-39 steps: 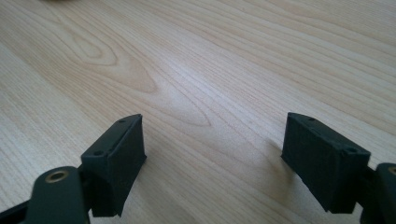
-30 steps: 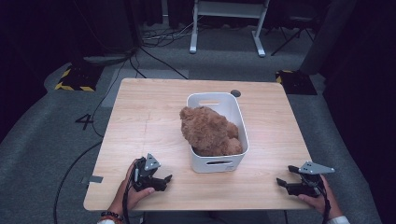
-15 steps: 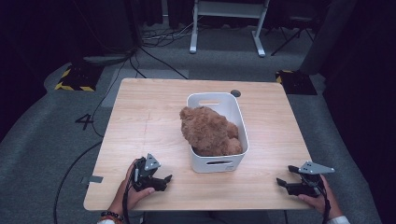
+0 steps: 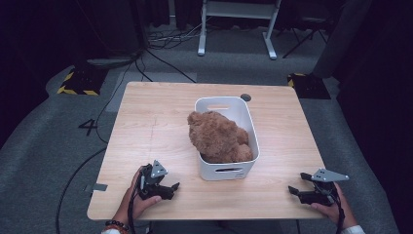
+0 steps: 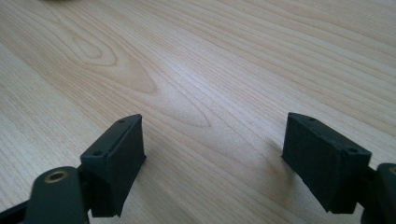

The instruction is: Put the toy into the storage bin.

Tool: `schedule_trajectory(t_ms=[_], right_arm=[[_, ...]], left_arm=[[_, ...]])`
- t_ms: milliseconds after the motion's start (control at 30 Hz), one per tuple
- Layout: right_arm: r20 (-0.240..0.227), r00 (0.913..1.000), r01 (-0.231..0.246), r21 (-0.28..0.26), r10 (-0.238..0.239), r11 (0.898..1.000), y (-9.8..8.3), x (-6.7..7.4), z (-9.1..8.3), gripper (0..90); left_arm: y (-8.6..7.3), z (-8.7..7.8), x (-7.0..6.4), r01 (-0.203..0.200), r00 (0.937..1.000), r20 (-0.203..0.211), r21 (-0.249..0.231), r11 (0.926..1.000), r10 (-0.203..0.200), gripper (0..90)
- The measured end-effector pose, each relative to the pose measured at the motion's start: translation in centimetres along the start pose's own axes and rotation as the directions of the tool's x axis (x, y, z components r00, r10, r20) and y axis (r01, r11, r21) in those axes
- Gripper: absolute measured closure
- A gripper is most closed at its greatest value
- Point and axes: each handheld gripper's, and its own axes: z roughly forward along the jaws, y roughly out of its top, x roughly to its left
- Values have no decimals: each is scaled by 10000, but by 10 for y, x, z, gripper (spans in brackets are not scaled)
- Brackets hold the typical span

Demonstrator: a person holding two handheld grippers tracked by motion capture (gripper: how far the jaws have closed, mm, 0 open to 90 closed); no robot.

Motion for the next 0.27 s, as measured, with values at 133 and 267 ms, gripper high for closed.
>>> schedule_trajectory(t_ms=[133,267], right_arm=[[1,10000,1,-2,-1,10000,0,0,0,208],[0,10000,-1,1,1,10000,0,0,0,208]], left_arm=[[0,0,0,-9,10000,3,19,10000,9,124],[0,0,0,-37,10000,0,31,10000,37,123]])
